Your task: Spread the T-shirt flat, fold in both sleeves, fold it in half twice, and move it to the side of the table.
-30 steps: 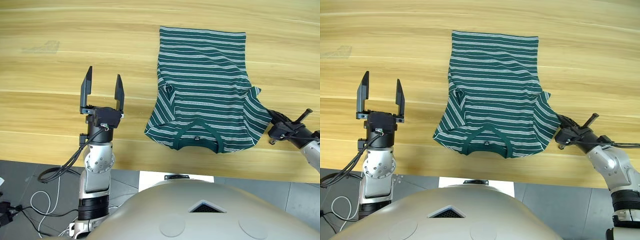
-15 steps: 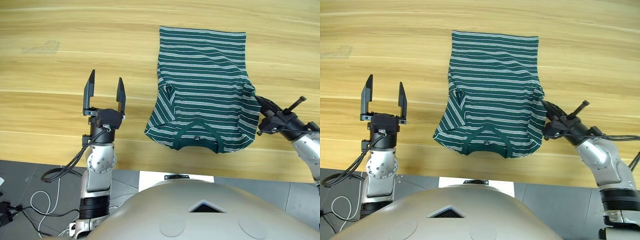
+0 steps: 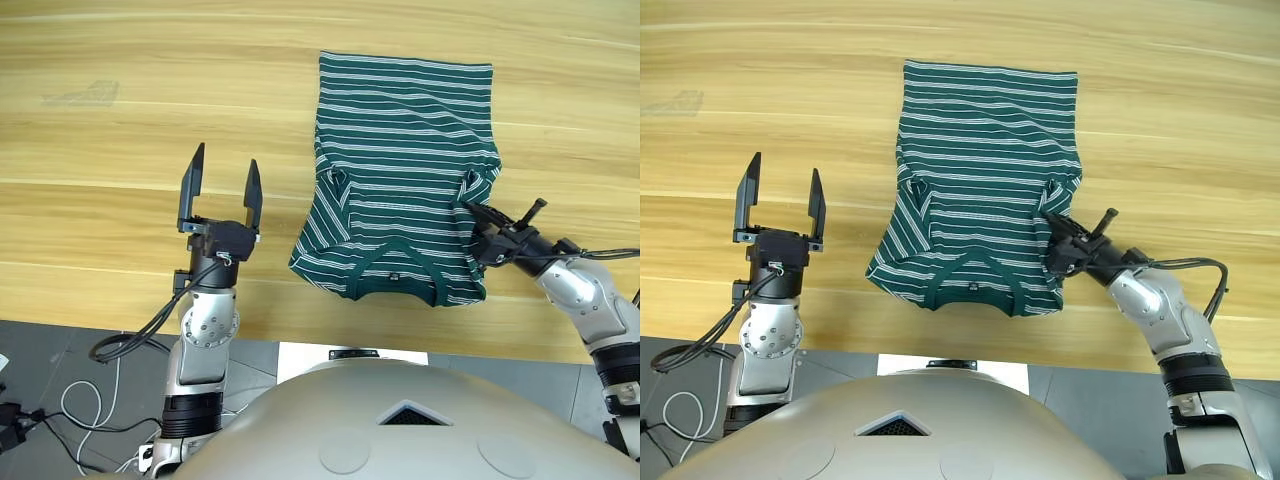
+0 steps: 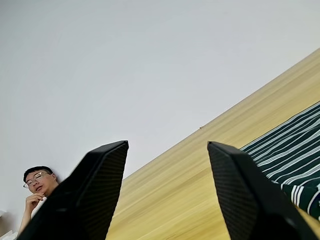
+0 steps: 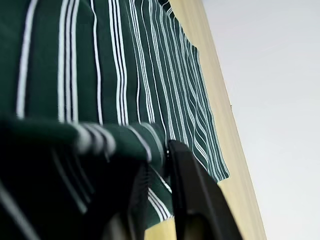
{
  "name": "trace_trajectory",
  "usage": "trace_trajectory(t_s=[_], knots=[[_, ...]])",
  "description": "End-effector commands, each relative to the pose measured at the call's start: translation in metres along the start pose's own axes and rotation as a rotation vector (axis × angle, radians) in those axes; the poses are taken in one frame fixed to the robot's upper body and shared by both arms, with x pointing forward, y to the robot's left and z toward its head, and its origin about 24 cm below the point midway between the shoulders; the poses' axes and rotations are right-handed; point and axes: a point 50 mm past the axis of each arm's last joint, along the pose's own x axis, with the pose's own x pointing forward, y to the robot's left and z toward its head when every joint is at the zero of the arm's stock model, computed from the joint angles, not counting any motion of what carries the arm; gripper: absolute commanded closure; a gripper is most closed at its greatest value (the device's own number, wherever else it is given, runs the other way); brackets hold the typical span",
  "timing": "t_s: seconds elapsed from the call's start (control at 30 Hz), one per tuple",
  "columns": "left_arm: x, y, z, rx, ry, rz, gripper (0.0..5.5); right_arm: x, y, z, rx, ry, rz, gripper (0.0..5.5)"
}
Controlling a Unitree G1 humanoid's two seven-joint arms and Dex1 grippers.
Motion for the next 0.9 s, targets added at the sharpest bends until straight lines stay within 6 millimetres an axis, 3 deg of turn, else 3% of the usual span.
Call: trace_trajectory(t_s=[0.03,0.27,0.43,0.53,0.67,0.7,0.8,0.9], knots=[[-0.002,-0.002,-0.001,0.01,0.007,-0.029,2.54,0.0,0.001,-0.003,-0.017,-0.006,0.046,4.18],[-0.005,-0.003,-0.003,0.015,0.018,-0.046,2.54,-0.001,0.0,-0.004,-0.034,-0.013,0.081,3.05],[-0.002,-0.007,-0.014,0.063,0.037,-0.178,2.54,0.002,-0.005,-0.01,-0.051,0.033,0.067,2.21],[0.017,-0.005,-0.029,0.092,0.05,-0.268,2.54,-0.021,-0.011,-0.024,-0.07,0.124,0.075,2.21],[0.048,-0.011,-0.038,0.078,0.015,-0.35,2.54,-0.033,-0.017,-0.022,-0.067,0.129,0.035,2.21],[0.055,-0.012,-0.039,0.082,-0.008,-0.371,2.54,-0.032,-0.021,-0.016,-0.05,0.095,0.002,2.21],[0.069,0.001,-0.04,0.136,-0.103,-0.402,2.54,-0.028,-0.062,0.007,0.058,-0.043,-0.285,2.21],[0.067,0.023,-0.047,0.269,-0.118,-0.442,2.54,-0.039,-0.083,0.004,0.07,-0.028,-0.4,2.21]])
